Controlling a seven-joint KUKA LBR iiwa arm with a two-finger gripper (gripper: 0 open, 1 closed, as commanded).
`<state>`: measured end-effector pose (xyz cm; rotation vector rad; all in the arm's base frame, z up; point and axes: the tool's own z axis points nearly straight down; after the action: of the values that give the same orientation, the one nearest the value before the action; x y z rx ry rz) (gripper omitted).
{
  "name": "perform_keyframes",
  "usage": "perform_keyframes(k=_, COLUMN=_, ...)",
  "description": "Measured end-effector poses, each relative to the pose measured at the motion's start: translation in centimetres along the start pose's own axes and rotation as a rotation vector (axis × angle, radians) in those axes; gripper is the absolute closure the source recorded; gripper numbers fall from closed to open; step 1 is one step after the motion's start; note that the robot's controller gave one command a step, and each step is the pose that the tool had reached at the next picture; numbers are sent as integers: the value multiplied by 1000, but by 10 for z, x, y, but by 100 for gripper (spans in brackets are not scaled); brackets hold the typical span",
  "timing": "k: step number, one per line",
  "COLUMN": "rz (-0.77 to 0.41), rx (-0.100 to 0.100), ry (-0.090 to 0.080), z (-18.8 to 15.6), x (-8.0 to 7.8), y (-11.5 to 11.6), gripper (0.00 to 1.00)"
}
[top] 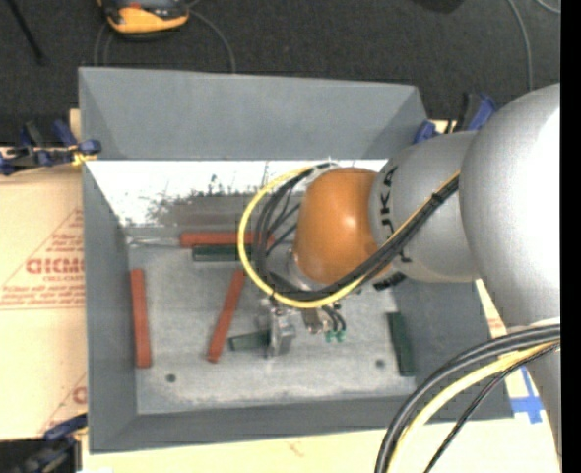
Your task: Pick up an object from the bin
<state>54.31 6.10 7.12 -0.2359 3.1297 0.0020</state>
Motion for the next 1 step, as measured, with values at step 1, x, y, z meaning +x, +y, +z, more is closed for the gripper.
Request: perform_keyframes(k=1, rz=0, rx=0, ry=0, z=0, x=0, y=0, gripper=100)
